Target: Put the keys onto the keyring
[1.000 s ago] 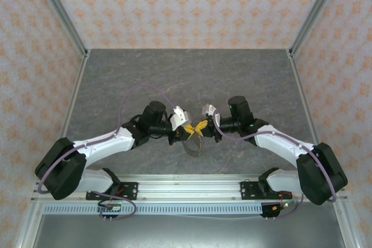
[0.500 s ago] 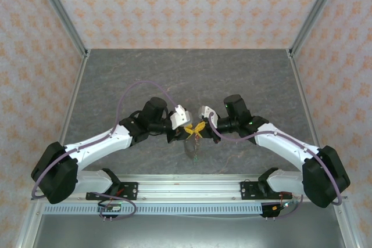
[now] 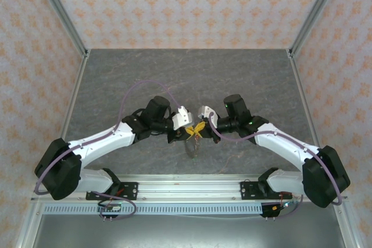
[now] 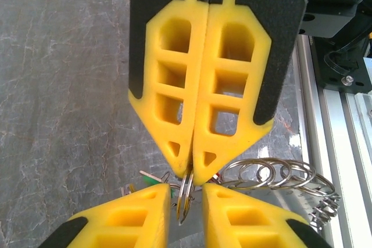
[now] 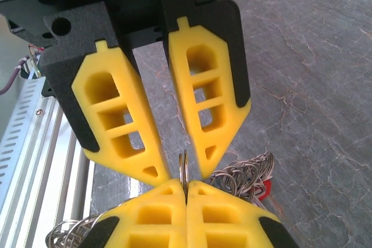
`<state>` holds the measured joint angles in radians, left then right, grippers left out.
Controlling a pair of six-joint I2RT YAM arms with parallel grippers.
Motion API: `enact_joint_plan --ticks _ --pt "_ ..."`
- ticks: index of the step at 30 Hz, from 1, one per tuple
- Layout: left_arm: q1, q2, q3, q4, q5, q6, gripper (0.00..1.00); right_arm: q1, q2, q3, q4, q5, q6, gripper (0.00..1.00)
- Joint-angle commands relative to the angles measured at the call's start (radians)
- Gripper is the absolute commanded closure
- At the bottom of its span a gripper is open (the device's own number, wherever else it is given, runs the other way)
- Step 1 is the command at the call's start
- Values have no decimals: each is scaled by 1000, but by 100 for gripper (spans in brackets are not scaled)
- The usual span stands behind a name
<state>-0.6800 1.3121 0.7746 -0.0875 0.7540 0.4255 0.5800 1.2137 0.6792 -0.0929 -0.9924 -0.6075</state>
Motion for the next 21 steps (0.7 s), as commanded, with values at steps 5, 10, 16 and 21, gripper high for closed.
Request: enact_joint_plan --ticks 5,10,16,21 --pt "-7 12 43 -27 20 23 100 4 -24 15 54 -40 -11 100" --pt "-4 -24 -7 67 18 -22 100 -15 -67 -41 28 22 -19 92" --pt "-1 -37 -58 191 79 -89 100 -45 -45 -105 131 -55 22 88" --pt "1 -37 -79 250 97 -127 100 -60 -24 -116 190 -90 41 89"
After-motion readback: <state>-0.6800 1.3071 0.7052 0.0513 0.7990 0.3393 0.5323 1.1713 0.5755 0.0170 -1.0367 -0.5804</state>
